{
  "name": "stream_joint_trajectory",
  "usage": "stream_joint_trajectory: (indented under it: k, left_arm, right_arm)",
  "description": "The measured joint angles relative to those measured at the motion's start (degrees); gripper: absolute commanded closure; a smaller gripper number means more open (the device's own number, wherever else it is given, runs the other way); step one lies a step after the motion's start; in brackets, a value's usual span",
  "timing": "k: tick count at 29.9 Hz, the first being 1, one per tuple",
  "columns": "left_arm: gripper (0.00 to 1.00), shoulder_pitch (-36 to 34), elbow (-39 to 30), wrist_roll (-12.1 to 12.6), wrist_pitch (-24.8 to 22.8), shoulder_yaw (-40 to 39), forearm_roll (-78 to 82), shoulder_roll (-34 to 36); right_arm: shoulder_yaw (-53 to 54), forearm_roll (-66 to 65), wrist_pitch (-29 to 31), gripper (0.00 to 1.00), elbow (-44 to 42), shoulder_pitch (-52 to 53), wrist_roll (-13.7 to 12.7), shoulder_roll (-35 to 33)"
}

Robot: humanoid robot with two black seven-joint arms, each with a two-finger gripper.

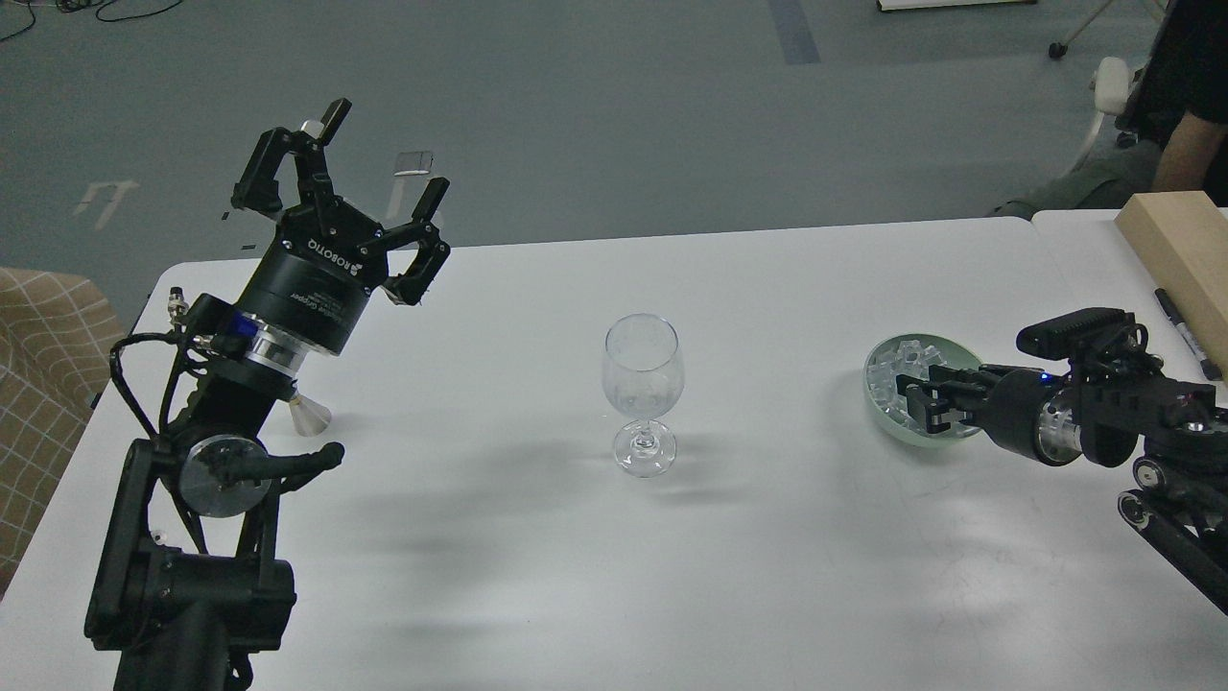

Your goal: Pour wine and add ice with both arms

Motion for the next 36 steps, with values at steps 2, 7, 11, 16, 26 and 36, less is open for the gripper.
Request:
stream_joint_trajectory:
  k: [2,7,11,16,26,36]
  left_arm:
    - [0.02,0.0,0.0,0.0,0.0,0.0,0.0,0.0]
    - [0.02,0.0,0.0,0.1,0.0,0.0,-0.1,0.0]
    - [0.02,-0.1,0.0,0.1,0.0,0.0,-0.1,0.0]
    - [0.02,-0.3,0.0,0.0,0.0,-0.1,-0.1,0.0]
    - [0.02,-0.3,0.0,0.0,0.0,-0.4,-0.1,0.0]
    - [0.02,-0.3,0.0,0.0,0.0,-0.3,-0.1,0.0]
  right_arm:
    - [0.0,0.0,0.0,0.61,-0.1,0.0,0.0,0.0]
    - [0.0,0.0,0.0,0.61,-0.1,0.0,-0.1,-0.1]
    - [0.0,0.0,0.0,0.62,-0.1,0.0,-0.1,-0.1]
    - [0.0,0.0,0.1,0.74,-0.1,-0.1,-0.1,-0.2]
    - [0.1,0.0,0.4,0.83,-0.1,-0.1,0.0,-0.1]
    - [0.7,0.0,0.4,0.92,-0.2,-0.1,0.0,0.0]
